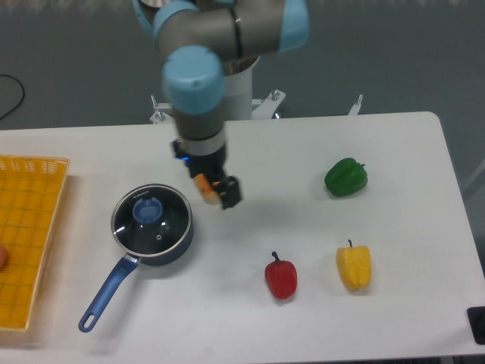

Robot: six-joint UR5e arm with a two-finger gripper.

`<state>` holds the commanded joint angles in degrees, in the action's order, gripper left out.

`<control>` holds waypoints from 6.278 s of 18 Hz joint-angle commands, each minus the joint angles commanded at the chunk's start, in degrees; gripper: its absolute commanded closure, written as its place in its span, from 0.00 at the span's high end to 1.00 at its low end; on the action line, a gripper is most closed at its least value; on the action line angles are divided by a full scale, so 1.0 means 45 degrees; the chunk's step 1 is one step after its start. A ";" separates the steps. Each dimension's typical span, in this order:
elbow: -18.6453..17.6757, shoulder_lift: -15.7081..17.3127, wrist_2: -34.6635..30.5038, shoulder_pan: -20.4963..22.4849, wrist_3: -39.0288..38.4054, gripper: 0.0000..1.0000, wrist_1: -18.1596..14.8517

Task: Open the lid
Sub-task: 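Move the gripper over to the glass lid of the blue saucepan, then lower the gripper onto the lid knob and close on it, then lift the glass lid off the saucepan and carry it aside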

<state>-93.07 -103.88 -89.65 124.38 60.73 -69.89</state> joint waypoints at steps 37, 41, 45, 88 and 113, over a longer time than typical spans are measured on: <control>-0.0743 -0.1544 -0.0469 -0.1643 -0.0273 0.94 0.1234; -0.0743 -0.1544 -0.0469 -0.1643 -0.0254 0.89 0.1214; -0.0743 -0.1544 -0.0469 -0.1643 -0.0254 0.85 0.1214; -0.0489 -0.0647 -0.0488 -0.0199 0.0487 0.58 -0.0856; -0.0450 -0.0080 -0.0371 0.4332 0.4139 0.55 -0.1442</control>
<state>-95.10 -104.24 -91.32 143.87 79.36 -76.38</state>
